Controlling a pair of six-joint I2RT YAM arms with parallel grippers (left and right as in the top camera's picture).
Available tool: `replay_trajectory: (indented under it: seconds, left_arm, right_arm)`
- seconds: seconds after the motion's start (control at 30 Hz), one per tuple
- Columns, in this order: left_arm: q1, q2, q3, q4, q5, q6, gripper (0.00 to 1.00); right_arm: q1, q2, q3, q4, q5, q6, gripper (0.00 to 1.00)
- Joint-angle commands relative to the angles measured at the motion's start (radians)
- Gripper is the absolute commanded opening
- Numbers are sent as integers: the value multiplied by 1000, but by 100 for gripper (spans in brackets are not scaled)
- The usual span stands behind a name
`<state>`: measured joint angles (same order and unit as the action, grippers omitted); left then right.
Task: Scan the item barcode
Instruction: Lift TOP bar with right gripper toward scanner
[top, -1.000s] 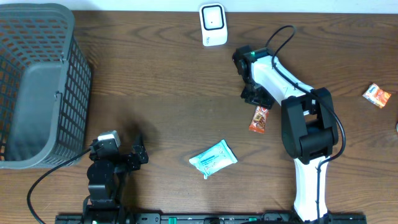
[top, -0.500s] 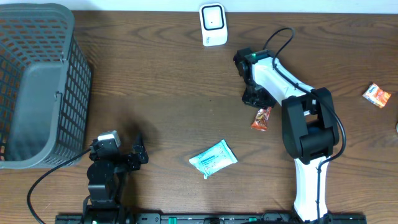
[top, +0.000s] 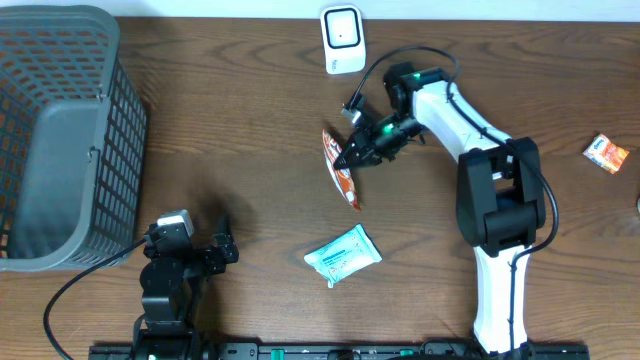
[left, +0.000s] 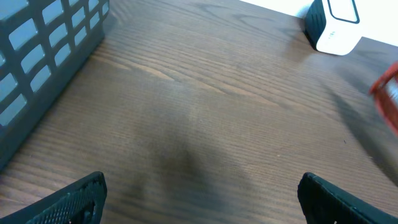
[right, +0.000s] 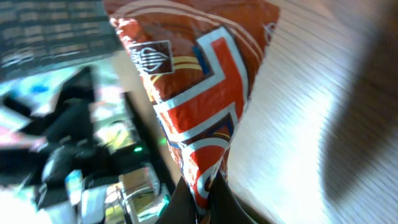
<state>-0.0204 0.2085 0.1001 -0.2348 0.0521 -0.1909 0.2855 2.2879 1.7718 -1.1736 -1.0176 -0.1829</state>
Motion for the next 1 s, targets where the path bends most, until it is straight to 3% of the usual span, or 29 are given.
replay_trajectory:
  seconds: [0.0, 0.4, 0.97]
  left_arm:
    - [4, 0, -25, -7, -12, -9, 98]
    - [4, 0, -25, -7, -12, -9, 98]
    - [4, 0, -25, -7, -12, -9, 98]
  right_arm:
    - [-18, 9, 4, 4, -276, -304, 1]
    - [-25, 9, 4, 94, -502, -525, 1]
    - [-26, 9, 4, 28, -491, -522, 1]
